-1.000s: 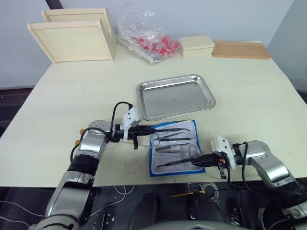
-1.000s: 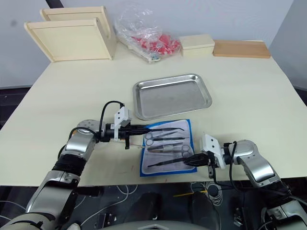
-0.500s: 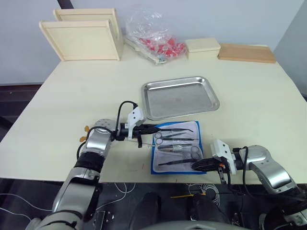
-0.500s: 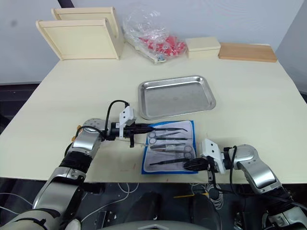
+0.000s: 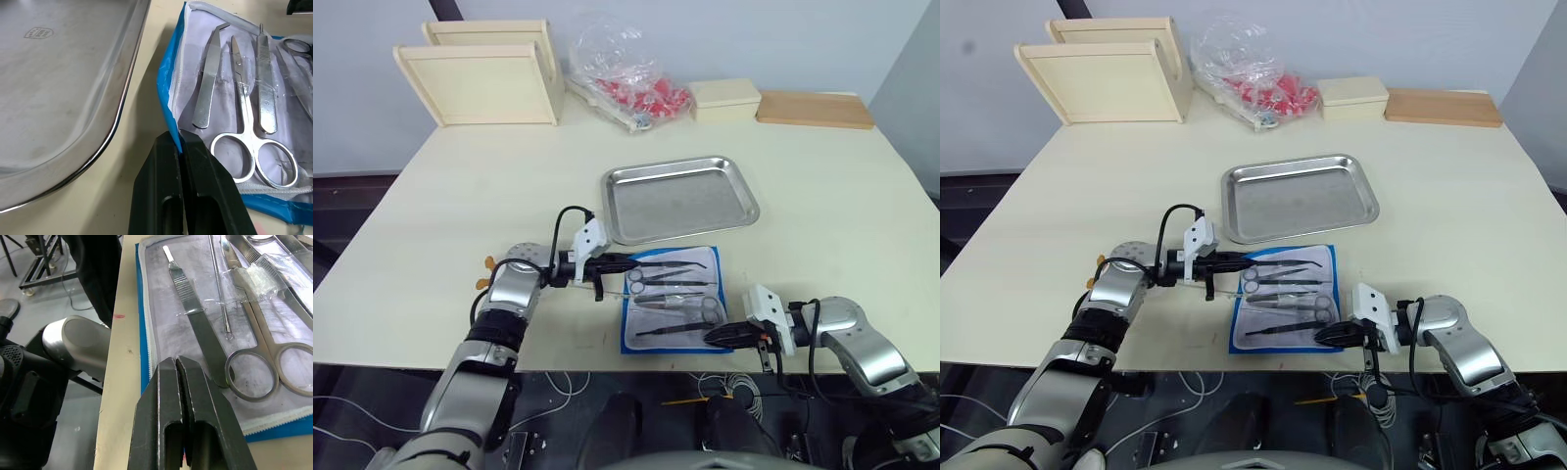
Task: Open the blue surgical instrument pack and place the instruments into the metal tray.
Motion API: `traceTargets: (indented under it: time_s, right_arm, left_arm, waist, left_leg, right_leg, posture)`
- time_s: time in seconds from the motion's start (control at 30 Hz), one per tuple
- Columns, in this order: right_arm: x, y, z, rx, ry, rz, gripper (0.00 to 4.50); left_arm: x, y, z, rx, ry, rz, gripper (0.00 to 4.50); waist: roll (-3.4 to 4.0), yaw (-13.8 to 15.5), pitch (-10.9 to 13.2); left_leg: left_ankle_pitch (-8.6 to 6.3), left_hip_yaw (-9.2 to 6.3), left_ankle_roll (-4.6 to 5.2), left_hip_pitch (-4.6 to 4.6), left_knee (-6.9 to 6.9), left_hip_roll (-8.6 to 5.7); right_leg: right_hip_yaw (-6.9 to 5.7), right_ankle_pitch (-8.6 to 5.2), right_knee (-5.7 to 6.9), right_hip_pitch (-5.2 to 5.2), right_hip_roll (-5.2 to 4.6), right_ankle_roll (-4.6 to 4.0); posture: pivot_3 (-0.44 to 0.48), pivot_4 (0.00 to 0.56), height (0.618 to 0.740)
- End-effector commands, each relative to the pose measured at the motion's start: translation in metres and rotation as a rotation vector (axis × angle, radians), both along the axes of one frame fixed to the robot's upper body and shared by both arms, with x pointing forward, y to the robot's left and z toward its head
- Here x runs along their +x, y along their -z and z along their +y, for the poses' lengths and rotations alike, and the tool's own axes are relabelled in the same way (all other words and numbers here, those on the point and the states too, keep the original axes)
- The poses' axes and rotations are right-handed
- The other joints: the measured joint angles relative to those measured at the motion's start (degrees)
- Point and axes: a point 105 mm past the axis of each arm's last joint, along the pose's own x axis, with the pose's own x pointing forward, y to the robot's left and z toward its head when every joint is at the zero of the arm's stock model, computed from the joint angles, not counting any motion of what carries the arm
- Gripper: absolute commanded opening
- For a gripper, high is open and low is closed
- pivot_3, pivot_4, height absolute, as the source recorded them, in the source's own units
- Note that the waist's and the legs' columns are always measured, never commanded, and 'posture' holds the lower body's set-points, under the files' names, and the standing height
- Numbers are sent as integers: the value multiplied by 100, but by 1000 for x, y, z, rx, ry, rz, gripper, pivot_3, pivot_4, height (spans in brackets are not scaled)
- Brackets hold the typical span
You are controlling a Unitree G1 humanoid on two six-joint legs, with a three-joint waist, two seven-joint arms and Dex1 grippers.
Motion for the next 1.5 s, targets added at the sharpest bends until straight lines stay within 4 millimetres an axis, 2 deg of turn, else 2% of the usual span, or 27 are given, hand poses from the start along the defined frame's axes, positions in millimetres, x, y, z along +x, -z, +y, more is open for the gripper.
traceTargets:
  time_s: [0.03,0.07,0.17,0.5,0.63,0.73,1.07,1.37,1.47,1.5]
  right_arm:
    - [-1,0,-1,-5,-2,-11,0]
    - [0,0,-1,-7,-1,-12,0]
    - [0,1,-2,-12,1,-15,0]
    - [-3,-1,-2,1,5,40,0]
    - [-1,1,-4,-19,16,3,1101]
    - [-3,1,-5,-21,10,19,2513]
    - [-8,-5,-12,-32,-2,21,2513]
    - [-9,-40,-13,64,-10,-15,2513]
    - [-7,-52,-13,99,-8,-31,3296]
    - [-5,-56,-12,114,-4,-47,3805]
  left_arm:
    - [3,5,7,-4,-59,32,594]
    - [2,3,7,-13,-54,41,823]
    - [1,2,7,-18,-52,56,2264]
    - [5,0,14,-8,-88,40,2264]
    - [5,-7,16,-29,-91,23,2347]
    - [4,-9,16,-37,-87,17,2347]
    - [-9,-25,21,-69,-16,-21,2347]
    - [-18,-42,31,-25,55,-112,2347]
    - [-20,-52,35,-19,70,-152,2347]
    - [-20,-55,37,-18,72,-162,2347]
  waist:
    - [0,-5,0]
    - [0,-9,1]
    - [0,-15,0]
    - [0,-27,1]
    - [0,-43,1]
    - [-1,-71,1]
    - [-3,-113,4]
    - [-9,-122,14]
    - [-11,-122,16]
    - [-12,-121,17]
  left_leg:
    - [0,5,0,0,4,2]
    - [0,9,0,0,9,4]
    - [0,23,0,-2,12,6]
    - [-1,32,0,-3,11,7]
    - [-1,32,0,-3,11,9]
    - [-1,31,0,-3,11,10]
    - [-2,26,-1,-14,7,11]
    - [-2,28,-1,-28,4,12]
    - [-2,28,-1,-28,2,16]
    - [-2,29,-1,-28,1,16]
  right_leg:
    - [5,-8,3,-1,2,16]
    - [10,-9,5,-3,4,18]
    - [23,-7,6,-7,6,20]
    - [33,5,5,-11,6,0]
    - [33,5,5,-12,7,0]
    - [33,4,5,-12,8,2]
    - [42,6,1,-26,5,2]
    - [56,7,2,-50,2,3]
    - [57,7,1,-51,2,3]
    - [58,7,1,-51,2,3]
  posture:
    - [0,150,740]
    - [0,150,740]
    - [0,150,740]
    - [0,150,740]
    - [0,150,740]
    - [0,150,740]
    - [0,150,740]
    - [0,150,740]
    - [0,150,740]
    - [0,150,740]
